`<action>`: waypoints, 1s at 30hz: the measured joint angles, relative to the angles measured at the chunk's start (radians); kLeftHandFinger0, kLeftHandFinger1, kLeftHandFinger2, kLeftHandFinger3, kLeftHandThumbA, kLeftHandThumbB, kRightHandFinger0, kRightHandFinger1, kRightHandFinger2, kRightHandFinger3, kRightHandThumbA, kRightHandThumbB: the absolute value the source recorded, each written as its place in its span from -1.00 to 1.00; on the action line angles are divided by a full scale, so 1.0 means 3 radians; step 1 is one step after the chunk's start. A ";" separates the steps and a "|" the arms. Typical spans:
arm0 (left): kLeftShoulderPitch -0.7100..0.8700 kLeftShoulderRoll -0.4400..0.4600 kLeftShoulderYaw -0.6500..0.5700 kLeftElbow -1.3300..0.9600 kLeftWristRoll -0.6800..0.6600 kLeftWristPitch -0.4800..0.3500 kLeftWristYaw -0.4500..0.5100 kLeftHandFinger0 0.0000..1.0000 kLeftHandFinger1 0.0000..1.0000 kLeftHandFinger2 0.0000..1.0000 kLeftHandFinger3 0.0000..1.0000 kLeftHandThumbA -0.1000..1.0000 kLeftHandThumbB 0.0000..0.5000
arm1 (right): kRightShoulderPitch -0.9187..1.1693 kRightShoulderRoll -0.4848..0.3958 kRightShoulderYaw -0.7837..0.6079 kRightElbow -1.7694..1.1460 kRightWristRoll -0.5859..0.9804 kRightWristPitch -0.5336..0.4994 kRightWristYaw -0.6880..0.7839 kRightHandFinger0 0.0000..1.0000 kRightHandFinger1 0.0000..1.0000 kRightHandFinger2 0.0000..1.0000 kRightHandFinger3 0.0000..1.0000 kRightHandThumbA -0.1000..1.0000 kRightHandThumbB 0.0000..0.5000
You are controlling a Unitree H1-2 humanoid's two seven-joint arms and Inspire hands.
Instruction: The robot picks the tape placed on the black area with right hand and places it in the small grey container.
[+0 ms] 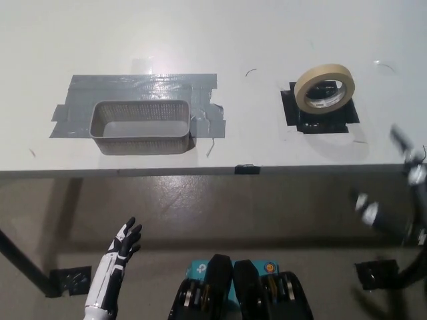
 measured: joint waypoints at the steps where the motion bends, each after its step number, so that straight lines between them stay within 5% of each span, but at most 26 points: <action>1: 0.0004 0.0000 0.0000 0.0000 0.0000 0.0000 0.0000 1.00 1.00 1.00 1.00 1.00 -0.64 | -0.0150 -0.0062 -0.0001 0.0008 -0.0025 0.0064 0.0024 1.00 1.00 1.00 1.00 0.50 0.28; 8: 0.0017 0.0005 0.0001 -0.0006 -0.0001 -0.0002 -0.0003 1.00 1.00 1.00 1.00 1.00 -0.58 | -0.0882 -0.0317 0.0222 0.0495 -0.0413 0.0407 0.0091 1.00 1.00 1.00 1.00 1.00 0.47; 20: 0.0044 0.0008 -0.0005 -0.0024 0.0002 -0.0001 -0.0005 1.00 1.00 1.00 1.00 1.00 -0.66 | -0.1642 -0.0478 0.0864 0.1572 -0.1210 0.0846 0.0093 1.00 1.00 1.00 1.00 1.00 0.48; 24: 0.0050 0.0011 -0.0013 -0.0025 0.0005 -0.0001 -0.0005 1.00 1.00 1.00 1.00 1.00 -0.62 | -0.1865 -0.0475 0.0967 0.1801 -0.1341 0.0941 0.0089 1.00 1.00 1.00 1.00 1.00 0.67; 30: 0.0053 0.0030 -0.0026 -0.0025 0.0011 -0.0002 -0.0006 1.00 1.00 1.00 1.00 1.00 -0.65 | -0.2007 -0.0457 0.1024 0.2069 -0.1423 0.0982 0.0052 1.00 1.00 1.00 1.00 1.00 0.58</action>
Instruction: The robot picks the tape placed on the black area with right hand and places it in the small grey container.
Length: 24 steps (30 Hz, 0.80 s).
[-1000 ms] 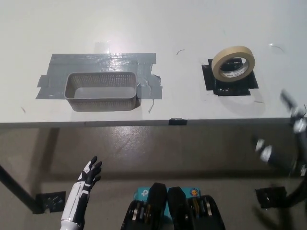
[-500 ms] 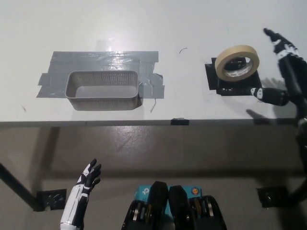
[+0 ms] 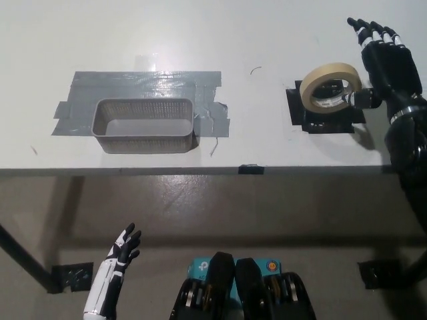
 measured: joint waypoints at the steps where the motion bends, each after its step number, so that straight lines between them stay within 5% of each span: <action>1: 0.0000 0.0002 -0.0002 0.0000 -0.0001 0.0000 0.0000 1.00 1.00 1.00 1.00 1.00 -0.65 | -0.0011 0.0001 0.0003 0.0040 -0.0004 0.0001 -0.0010 1.00 1.00 1.00 1.00 1.00 0.58; 24: 0.0019 0.0018 -0.0048 -0.0002 -0.0002 0.0003 -0.0029 1.00 1.00 1.00 1.00 1.00 -0.60 | -0.0356 0.0273 0.0050 0.0771 -0.0001 0.0014 -0.0208 1.00 1.00 1.00 1.00 1.00 0.57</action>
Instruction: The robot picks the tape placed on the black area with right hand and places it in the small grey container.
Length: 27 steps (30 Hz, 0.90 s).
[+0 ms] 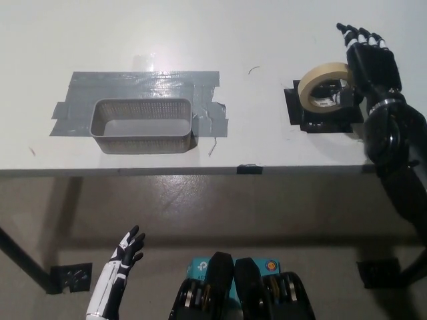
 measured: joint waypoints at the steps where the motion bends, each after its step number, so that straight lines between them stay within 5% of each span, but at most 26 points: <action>1: 0.0000 0.0000 -0.0002 0.0000 0.0001 0.0000 -0.0003 1.00 1.00 1.00 1.00 1.00 -0.58 | -0.0016 0.0007 0.0000 0.0013 0.0001 0.0002 0.0000 1.00 1.00 1.00 1.00 1.00 0.57; 27: 0.0001 0.0003 -0.0006 -0.0048 -0.0004 0.0011 -0.0084 1.00 1.00 1.00 1.00 1.00 -0.64 | -0.0397 0.0092 0.0202 0.0993 0.0021 0.0011 -0.0072 1.00 1.00 1.00 1.00 1.00 0.53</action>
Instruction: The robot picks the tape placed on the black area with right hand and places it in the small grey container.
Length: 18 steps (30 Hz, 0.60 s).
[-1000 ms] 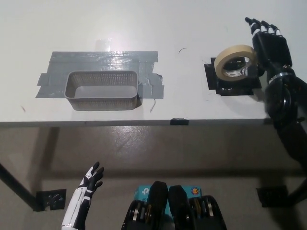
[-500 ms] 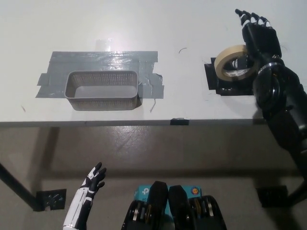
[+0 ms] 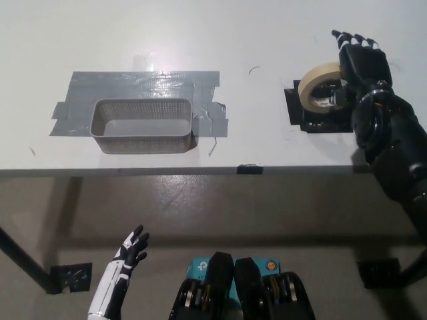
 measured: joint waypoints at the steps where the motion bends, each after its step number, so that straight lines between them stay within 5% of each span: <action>1: -0.0001 0.0002 0.0000 -0.0001 0.0000 0.0001 -0.0005 1.00 1.00 1.00 1.00 1.00 -0.65 | -0.0019 0.0003 0.0000 0.0065 0.0004 -0.0002 -0.0007 1.00 1.00 1.00 1.00 1.00 0.51; 3: -0.0006 0.0002 0.0003 -0.0006 0.0000 0.0008 -0.0005 1.00 1.00 1.00 1.00 1.00 -0.68 | -0.0082 0.0019 -0.0013 0.0200 0.0021 -0.0009 -0.0039 1.00 1.00 1.00 1.00 0.98 0.55; 5: -0.0009 0.0002 0.0005 -0.0020 0.0000 0.0013 -0.0005 1.00 1.00 1.00 1.00 1.00 -0.67 | -0.0141 0.0057 -0.0062 0.0305 0.0062 -0.0022 -0.0099 1.00 1.00 1.00 1.00 0.71 0.48; 6: -0.0012 0.0002 0.0005 -0.0028 0.0000 0.0013 -0.0005 1.00 1.00 1.00 1.00 1.00 -0.62 | -0.0171 0.0078 -0.0089 0.0351 0.0087 -0.0034 -0.0152 1.00 1.00 1.00 1.00 0.32 0.50; 7: -0.0016 0.0001 0.0005 -0.0030 0.0001 0.0013 -0.0005 1.00 1.00 1.00 1.00 1.00 -0.58 | -0.0189 0.0100 -0.0128 0.0383 0.0111 -0.0060 -0.0204 0.97 0.81 0.71 0.75 0.05 0.56; 8: -0.0019 0.0001 0.0005 -0.0030 0.0002 0.0013 -0.0005 1.00 1.00 1.00 1.00 1.00 -0.61 | -0.0200 0.0122 -0.0172 0.0412 0.0143 -0.0102 -0.0263 -0.36 -0.31 0.02 0.39 -0.28 0.47; 9: -0.0019 0.0001 0.0005 -0.0030 0.0003 0.0013 -0.0005 1.00 1.00 1.00 1.00 1.00 -0.61 | -0.0203 0.0147 -0.0222 0.0436 0.0168 -0.0139 -0.0321 -0.95 -0.90 -0.54 -0.11 -0.58 0.29; 10: -0.0018 0.0001 0.0005 -0.0030 0.0003 0.0013 -0.0005 1.00 1.00 1.00 1.00 1.00 -0.64 | -0.0202 0.0179 -0.0290 0.0465 0.0207 -0.0188 -0.0388 -1.00 -1.00 -0.89 -0.58 -0.91 -0.27; 11: -0.0018 0.0001 0.0005 -0.0029 0.0003 0.0013 -0.0005 1.00 1.00 1.00 1.00 1.00 -0.62 | -0.0201 0.0201 -0.0329 0.0491 0.0236 -0.0224 -0.0433 -1.00 -0.89 -0.49 -0.60 -1.00 -0.53; 13: -0.0018 0.0001 0.0005 -0.0029 0.0003 0.0013 -0.0005 1.00 1.00 1.00 1.00 1.00 -0.61 | -0.0197 0.0259 -0.0454 0.0549 0.0303 -0.0322 -0.0551 -1.00 -0.52 0.30 0.13 -1.00 -0.82; 14: -0.0019 0.0001 0.0005 -0.0029 0.0003 0.0013 -0.0005 1.00 1.00 1.00 1.00 1.00 -0.61 | -0.0196 0.0281 -0.0509 0.0566 0.0341 -0.0368 -0.0593 -1.00 -0.40 0.44 0.36 -1.00 -0.79; 18: -0.0021 0.0002 0.0006 -0.0030 0.0004 0.0014 -0.0005 1.00 1.00 1.00 1.00 1.00 -0.67 | -0.0195 0.0350 -0.0737 0.0630 0.0484 -0.0573 -0.0795 -1.00 -0.55 0.21 0.18 -1.00 -0.46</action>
